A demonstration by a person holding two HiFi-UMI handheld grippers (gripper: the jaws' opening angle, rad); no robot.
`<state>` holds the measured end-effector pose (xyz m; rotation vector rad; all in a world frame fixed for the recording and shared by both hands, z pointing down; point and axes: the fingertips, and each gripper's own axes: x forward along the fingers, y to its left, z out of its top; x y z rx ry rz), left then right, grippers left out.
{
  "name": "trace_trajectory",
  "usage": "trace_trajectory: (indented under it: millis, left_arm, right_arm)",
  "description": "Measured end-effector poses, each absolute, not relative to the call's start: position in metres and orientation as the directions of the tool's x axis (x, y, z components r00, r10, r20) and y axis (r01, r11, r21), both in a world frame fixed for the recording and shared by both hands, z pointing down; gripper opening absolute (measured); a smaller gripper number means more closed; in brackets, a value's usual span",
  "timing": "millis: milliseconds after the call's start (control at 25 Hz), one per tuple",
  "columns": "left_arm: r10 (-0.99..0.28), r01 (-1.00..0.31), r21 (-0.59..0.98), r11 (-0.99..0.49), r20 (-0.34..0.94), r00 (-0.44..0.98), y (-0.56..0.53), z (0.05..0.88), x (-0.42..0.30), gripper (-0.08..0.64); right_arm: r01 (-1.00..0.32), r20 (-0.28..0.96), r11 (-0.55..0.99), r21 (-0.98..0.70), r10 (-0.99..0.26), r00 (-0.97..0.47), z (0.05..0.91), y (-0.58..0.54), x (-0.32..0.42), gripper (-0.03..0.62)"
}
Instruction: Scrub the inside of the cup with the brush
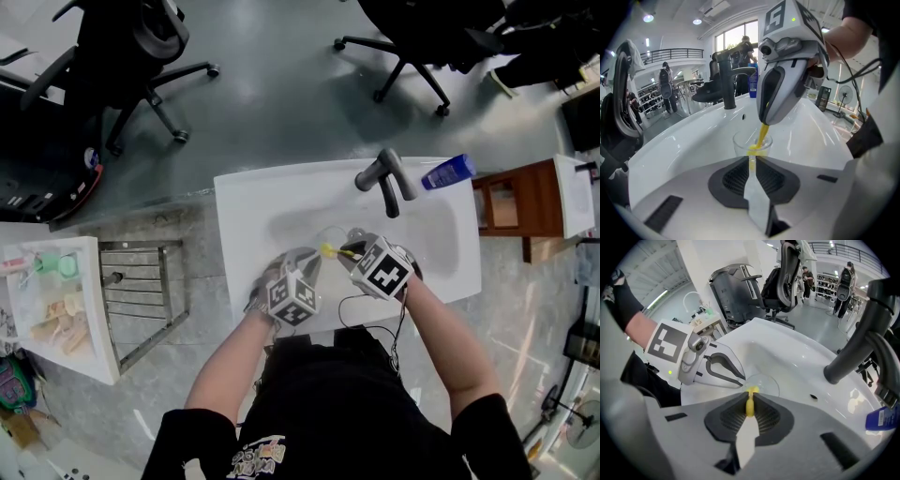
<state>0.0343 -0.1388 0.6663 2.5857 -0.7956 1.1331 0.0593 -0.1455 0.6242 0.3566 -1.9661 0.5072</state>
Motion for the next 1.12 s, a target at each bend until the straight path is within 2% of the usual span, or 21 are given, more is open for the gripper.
trace_trajectory:
  millis: [560, 1120]
  left_arm:
    - [-0.392, -0.553, -0.022, -0.833, 0.729, 0.561, -0.138, 0.665, 0.034, 0.043]
    - [-0.397, -0.556, -0.027, -0.831, 0.729, 0.558, -0.138, 0.666, 0.034, 0.041]
  right_arm:
    - [-0.494, 0.914, 0.864, -0.094, -0.122, -0.387, 0.628, -0.172, 0.058, 0.035]
    - [-0.419, 0.948, 0.907, -0.049, -0.090, -0.304, 0.636, -0.170, 0.074, 0.035]
